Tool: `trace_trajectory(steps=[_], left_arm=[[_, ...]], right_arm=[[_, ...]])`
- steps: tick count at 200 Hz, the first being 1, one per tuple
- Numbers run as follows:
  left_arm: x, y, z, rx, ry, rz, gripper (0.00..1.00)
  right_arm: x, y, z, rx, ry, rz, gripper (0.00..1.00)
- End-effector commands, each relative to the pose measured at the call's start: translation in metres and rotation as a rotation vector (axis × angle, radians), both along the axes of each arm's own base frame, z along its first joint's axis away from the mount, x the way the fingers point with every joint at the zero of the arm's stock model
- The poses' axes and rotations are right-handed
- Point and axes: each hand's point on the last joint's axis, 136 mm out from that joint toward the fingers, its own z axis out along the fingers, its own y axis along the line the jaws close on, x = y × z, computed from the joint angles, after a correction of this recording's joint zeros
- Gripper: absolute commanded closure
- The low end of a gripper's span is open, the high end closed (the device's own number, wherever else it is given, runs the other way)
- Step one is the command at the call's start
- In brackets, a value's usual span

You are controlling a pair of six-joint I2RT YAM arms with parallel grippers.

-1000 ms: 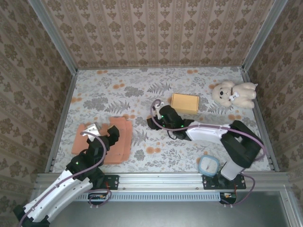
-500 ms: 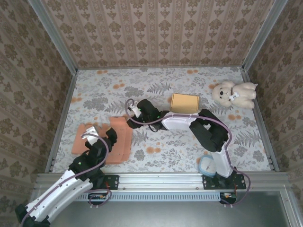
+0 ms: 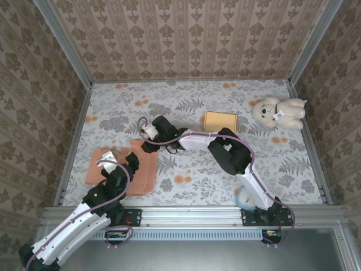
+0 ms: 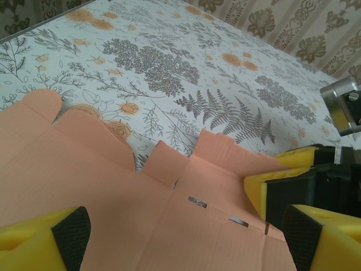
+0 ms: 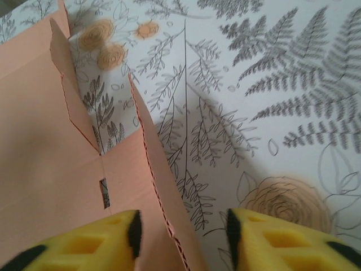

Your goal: Fold the paper box

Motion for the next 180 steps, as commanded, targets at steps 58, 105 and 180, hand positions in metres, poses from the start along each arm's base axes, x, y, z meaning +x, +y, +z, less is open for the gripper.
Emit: trace_trajectory(steps=[58,105,180], left_arm=[[0.003,0.000,0.000,-0.017,-0.021,0.007,0.08],[0.005,-0.006,0.000,-0.032,-0.015,-0.014,0.08],[0.008,-0.021,0.000,-0.052,0.021,-0.072,0.07]], right_arm=[[-0.002,-0.039,0.032,0.087,-0.088,-0.091,0.99],[-0.006,-0.106,0.061,0.132,-0.132,-0.338,1.00],[-0.061,-0.254,0.041,0.037,-0.115,-0.777,1.00]])
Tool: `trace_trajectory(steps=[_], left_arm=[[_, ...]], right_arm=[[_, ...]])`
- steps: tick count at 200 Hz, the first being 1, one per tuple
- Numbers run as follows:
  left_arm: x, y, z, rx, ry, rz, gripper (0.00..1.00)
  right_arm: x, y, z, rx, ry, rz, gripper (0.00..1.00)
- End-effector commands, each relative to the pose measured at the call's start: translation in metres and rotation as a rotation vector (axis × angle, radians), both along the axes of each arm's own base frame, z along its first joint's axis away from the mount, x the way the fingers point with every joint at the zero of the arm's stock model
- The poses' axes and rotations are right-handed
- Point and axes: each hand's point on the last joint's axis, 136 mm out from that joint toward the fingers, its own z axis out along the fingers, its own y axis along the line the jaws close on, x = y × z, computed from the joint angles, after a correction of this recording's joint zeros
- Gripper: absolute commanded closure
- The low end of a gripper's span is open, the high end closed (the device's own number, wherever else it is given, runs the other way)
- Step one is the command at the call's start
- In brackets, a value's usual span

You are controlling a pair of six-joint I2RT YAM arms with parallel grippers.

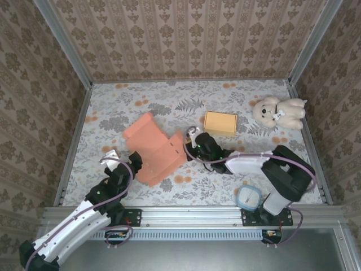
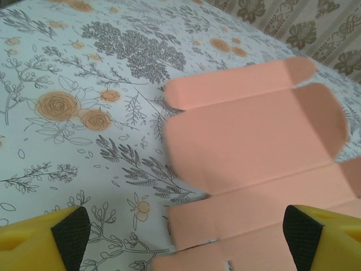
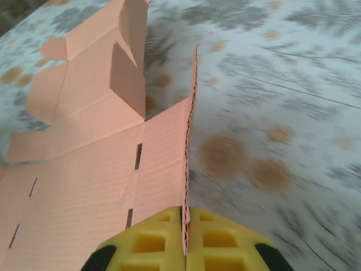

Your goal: Fold the paper box

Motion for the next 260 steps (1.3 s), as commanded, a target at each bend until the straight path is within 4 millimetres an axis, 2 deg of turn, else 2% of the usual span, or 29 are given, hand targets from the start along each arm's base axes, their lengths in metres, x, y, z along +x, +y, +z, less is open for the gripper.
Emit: trace_trajectory(steps=[1,14,19,23,39,46,67,97,127,154,199,233,244,260], left_arm=[[0.002,-0.006,0.006,-0.022,-0.005,-0.023,0.07],[0.004,-0.009,0.006,-0.032,-0.006,-0.032,0.07],[0.005,-0.011,0.006,-0.035,-0.006,-0.035,0.07],[0.005,-0.011,0.006,-0.037,-0.007,-0.035,0.07],[0.009,-0.016,0.006,-0.042,0.004,-0.044,0.07],[0.011,-0.020,0.005,-0.043,0.012,-0.051,0.07],[0.020,-0.033,0.000,-0.042,0.062,-0.082,0.07],[0.042,-0.064,-0.023,-0.093,0.214,-0.200,0.06],[0.063,-0.091,-0.038,-0.175,0.281,-0.292,0.07],[0.083,-0.097,-0.043,-0.167,0.300,-0.292,0.08],[0.106,-0.111,-0.067,-0.202,0.359,-0.303,0.16],[0.124,-0.123,-0.078,-0.208,0.381,-0.315,0.30],[0.129,-0.125,-0.081,-0.204,0.379,-0.316,0.38],[0.135,-0.128,-0.083,-0.188,0.380,-0.325,0.55]], right_arm=[[-0.009,-0.050,-0.012,-0.016,0.012,-0.203,1.00],[-0.023,-0.065,-0.019,-0.024,0.034,-0.228,1.00],[-0.029,-0.071,-0.028,-0.041,0.051,-0.230,0.96],[-0.031,-0.071,-0.018,-0.016,0.036,-0.228,0.92],[-0.044,-0.081,-0.016,-0.003,0.035,-0.227,0.73],[-0.048,-0.085,-0.013,0.003,0.031,-0.223,0.68],[-0.056,-0.096,0.005,0.022,-0.008,-0.231,0.62],[-0.062,-0.115,0.031,0.035,-0.086,-0.265,0.52],[-0.068,-0.127,0.041,0.059,-0.116,-0.278,0.49],[-0.071,-0.132,0.040,0.057,-0.127,-0.286,0.49],[-0.068,-0.132,0.037,0.042,-0.136,-0.289,0.48],[-0.065,-0.124,0.036,0.031,-0.129,-0.264,0.48],[-0.065,-0.123,0.035,0.027,-0.129,-0.262,0.48],[-0.064,-0.123,0.035,0.023,-0.130,-0.260,0.48]])
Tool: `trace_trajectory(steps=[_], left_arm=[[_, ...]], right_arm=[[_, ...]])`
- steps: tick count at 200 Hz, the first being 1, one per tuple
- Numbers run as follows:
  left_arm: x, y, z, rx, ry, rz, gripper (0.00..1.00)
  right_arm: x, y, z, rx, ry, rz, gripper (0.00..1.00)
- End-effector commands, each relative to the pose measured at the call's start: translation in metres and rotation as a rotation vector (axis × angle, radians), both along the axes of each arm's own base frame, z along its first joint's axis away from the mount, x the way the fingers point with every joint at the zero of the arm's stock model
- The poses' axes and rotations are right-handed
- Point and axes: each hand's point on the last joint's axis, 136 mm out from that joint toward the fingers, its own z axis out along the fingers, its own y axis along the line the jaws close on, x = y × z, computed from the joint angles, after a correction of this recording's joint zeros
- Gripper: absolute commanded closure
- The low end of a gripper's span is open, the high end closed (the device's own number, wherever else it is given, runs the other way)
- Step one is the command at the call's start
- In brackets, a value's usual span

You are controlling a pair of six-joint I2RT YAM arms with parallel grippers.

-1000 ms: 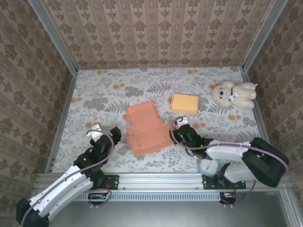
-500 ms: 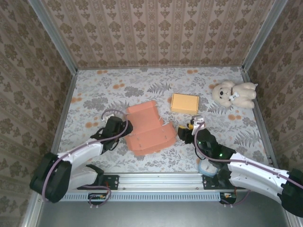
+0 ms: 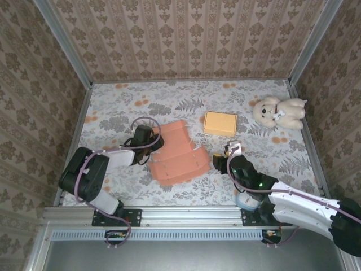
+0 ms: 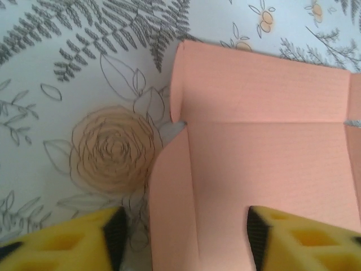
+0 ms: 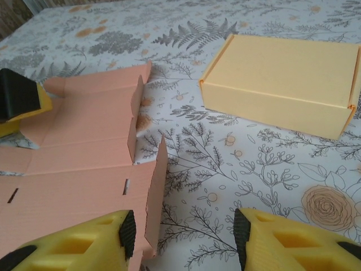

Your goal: Fold the paper box

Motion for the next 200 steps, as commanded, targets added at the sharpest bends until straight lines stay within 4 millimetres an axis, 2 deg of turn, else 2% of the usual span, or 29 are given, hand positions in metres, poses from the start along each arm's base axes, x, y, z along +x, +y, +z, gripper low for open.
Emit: trace_trajectory(steps=[1,13,28,53,66,83,93,106,109,125,149,166,180,200], left_arm=[[0.014,-0.013,0.003,-0.022,-0.025,-0.039,0.56],[0.019,-0.018,0.004,-0.018,-0.037,-0.062,0.72],[0.025,-0.024,0.005,-0.021,-0.057,-0.090,1.00],[0.034,-0.034,0.022,-0.031,-0.154,-0.149,1.00],[0.038,-0.037,0.036,-0.022,-0.242,-0.175,1.00],[0.039,-0.044,0.060,-0.006,-0.411,-0.238,1.00],[0.036,-0.053,0.076,0.007,-0.534,-0.301,1.00],[0.028,-0.063,0.090,0.024,-0.659,-0.379,1.00],[0.026,-0.065,0.093,0.027,-0.681,-0.393,1.00],[0.018,-0.071,0.102,0.011,-0.763,-0.443,1.00],[0.008,-0.076,0.108,-0.030,-0.808,-0.483,1.00],[0.001,-0.080,0.106,-0.039,-0.805,-0.527,1.00],[-0.006,-0.079,0.105,-0.037,-0.812,-0.548,1.00],[-0.017,-0.075,0.106,-0.025,-0.833,-0.561,1.00]], right_arm=[[0.004,0.003,0.008,-0.003,-0.032,0.004,0.48],[0.006,0.004,0.009,-0.007,-0.038,0.007,0.47],[0.009,0.010,0.015,-0.015,-0.048,0.021,0.43],[0.022,0.029,0.028,-0.058,-0.062,0.085,0.38],[0.032,0.051,0.030,-0.174,-0.097,0.203,0.33],[0.048,0.072,0.030,-0.329,-0.104,0.318,0.32],[0.061,0.083,0.032,-0.400,-0.077,0.368,0.32],[0.082,0.097,0.049,-0.463,-0.049,0.416,0.34],[0.084,0.099,0.046,-0.478,-0.034,0.433,0.35],[0.096,0.116,0.068,-0.560,-0.013,0.552,0.36],[0.099,0.122,0.088,-0.697,0.021,0.710,0.38],[0.091,0.116,0.095,-0.770,0.073,0.811,0.38],[0.084,0.113,0.096,-0.783,0.112,0.904,0.38],[0.085,0.104,0.094,-0.800,0.201,0.953,0.40]])
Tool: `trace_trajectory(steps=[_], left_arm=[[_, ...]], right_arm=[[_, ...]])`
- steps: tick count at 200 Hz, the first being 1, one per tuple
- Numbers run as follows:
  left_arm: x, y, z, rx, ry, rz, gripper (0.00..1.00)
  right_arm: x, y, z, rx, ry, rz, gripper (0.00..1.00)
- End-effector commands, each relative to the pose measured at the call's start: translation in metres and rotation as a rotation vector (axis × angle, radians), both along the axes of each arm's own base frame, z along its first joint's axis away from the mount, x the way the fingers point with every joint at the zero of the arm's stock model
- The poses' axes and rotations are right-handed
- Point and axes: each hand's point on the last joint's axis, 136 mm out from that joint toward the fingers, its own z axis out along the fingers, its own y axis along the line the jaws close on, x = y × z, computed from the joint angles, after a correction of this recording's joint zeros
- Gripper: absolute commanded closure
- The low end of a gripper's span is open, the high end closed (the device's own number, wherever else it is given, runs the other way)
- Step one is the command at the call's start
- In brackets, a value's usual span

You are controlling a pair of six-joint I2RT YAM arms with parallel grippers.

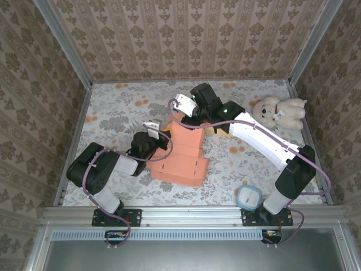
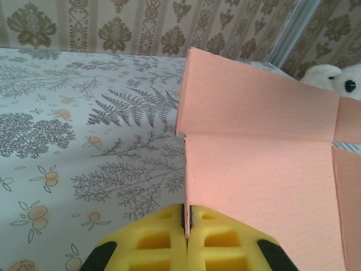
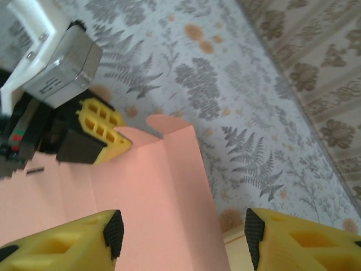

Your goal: Fold the paper box

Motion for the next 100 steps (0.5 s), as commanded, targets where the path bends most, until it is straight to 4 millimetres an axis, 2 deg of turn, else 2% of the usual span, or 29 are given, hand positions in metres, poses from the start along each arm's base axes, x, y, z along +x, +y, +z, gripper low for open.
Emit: trace_trajectory(steps=[1,24,44,74,83,100], left_arm=[[-0.016,-0.001,0.019,-0.004,-0.106,-0.061,1.00],[-0.026,0.001,0.019,0.030,-0.135,-0.064,1.00],[-0.033,-0.001,0.020,0.055,-0.160,-0.077,1.00],[-0.040,-0.005,0.020,0.080,-0.189,-0.077,1.00],[-0.041,-0.005,0.020,0.084,-0.196,-0.077,1.00],[-0.043,-0.007,0.021,0.082,-0.206,-0.077,1.00]], right_arm=[[-0.032,-0.024,-0.042,-0.204,0.234,0.141,0.41],[-0.033,-0.036,-0.051,-0.278,0.329,0.144,0.46],[-0.031,-0.041,-0.057,-0.320,0.366,0.144,0.46],[-0.030,-0.047,-0.065,-0.336,0.418,0.147,0.47],[-0.029,-0.049,-0.068,-0.337,0.436,0.143,0.51],[-0.027,-0.053,-0.073,-0.341,0.454,0.129,0.51]])
